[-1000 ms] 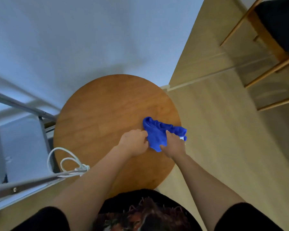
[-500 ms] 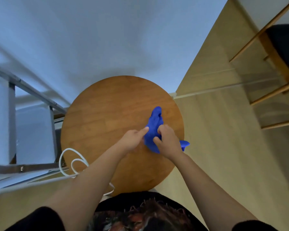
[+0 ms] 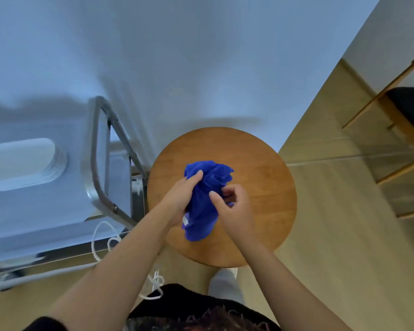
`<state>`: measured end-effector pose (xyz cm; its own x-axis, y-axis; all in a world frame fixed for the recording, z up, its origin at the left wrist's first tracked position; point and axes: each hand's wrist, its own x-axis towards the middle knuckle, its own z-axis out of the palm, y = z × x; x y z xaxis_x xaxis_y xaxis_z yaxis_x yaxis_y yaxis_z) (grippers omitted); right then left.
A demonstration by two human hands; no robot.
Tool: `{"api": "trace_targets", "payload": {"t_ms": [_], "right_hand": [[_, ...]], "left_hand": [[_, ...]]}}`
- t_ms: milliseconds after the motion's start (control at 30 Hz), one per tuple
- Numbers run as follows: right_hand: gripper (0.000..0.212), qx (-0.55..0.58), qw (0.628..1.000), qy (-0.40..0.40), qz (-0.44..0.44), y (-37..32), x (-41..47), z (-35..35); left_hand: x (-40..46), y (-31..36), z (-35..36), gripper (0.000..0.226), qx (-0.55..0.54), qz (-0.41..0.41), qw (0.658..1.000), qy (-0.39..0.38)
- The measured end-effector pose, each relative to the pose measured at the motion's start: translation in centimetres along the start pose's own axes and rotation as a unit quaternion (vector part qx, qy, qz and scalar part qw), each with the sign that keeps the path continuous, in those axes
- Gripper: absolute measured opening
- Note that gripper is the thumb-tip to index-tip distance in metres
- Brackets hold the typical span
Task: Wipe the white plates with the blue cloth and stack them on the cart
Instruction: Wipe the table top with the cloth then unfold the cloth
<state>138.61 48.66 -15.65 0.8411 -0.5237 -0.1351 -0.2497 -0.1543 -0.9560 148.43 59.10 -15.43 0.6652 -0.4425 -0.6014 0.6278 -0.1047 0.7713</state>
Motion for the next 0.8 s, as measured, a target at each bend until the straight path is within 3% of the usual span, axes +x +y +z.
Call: {"api": "trace_targets", "payload": {"t_ms": [100, 167, 233, 367, 467, 633, 800], "right_hand": [[0.037, 0.118, 0.990, -0.033, 0.075, -2.2, -1.6, 2.7], [0.029, 0.153, 0.985, -0.060, 0.058, -3.5, -2.6, 4.0], [0.012, 0.114, 0.990, -0.085, 0.022, -4.5, -3.3, 4.7], [0.033, -0.043, 0.993, -0.081, -0.079, -5.8, -4.2, 5.7], [0.042, -0.196, 0.965, -0.072, -0.162, -6.7, -4.4, 6.5], [0.019, -0.238, 0.934, -0.107, -0.243, -8.2, -3.2, 6.3], [0.012, -0.186, 0.939, -0.236, -0.168, -8.9, -3.1, 6.3]], "left_hand": [[-3.7, 0.7, -3.0, 0.036, 0.087, 0.029, 0.995, -0.024], [-6.0, 1.2, -4.6, 0.036, 0.132, 0.050, 0.990, -0.021], [-8.0, 1.7, -5.9, 0.034, 0.141, 0.064, 0.988, -0.003], [-10.8, 2.3, -8.0, 0.037, 0.182, 0.100, 0.977, 0.046], [-12.0, 1.7, -8.8, 0.030, 0.178, 0.120, 0.972, 0.091], [-12.7, 1.2, -9.2, 0.035, 0.159, 0.129, 0.972, 0.116], [-12.6, 2.1, -9.4, 0.024, 0.100, 0.164, 0.973, 0.131]]}}
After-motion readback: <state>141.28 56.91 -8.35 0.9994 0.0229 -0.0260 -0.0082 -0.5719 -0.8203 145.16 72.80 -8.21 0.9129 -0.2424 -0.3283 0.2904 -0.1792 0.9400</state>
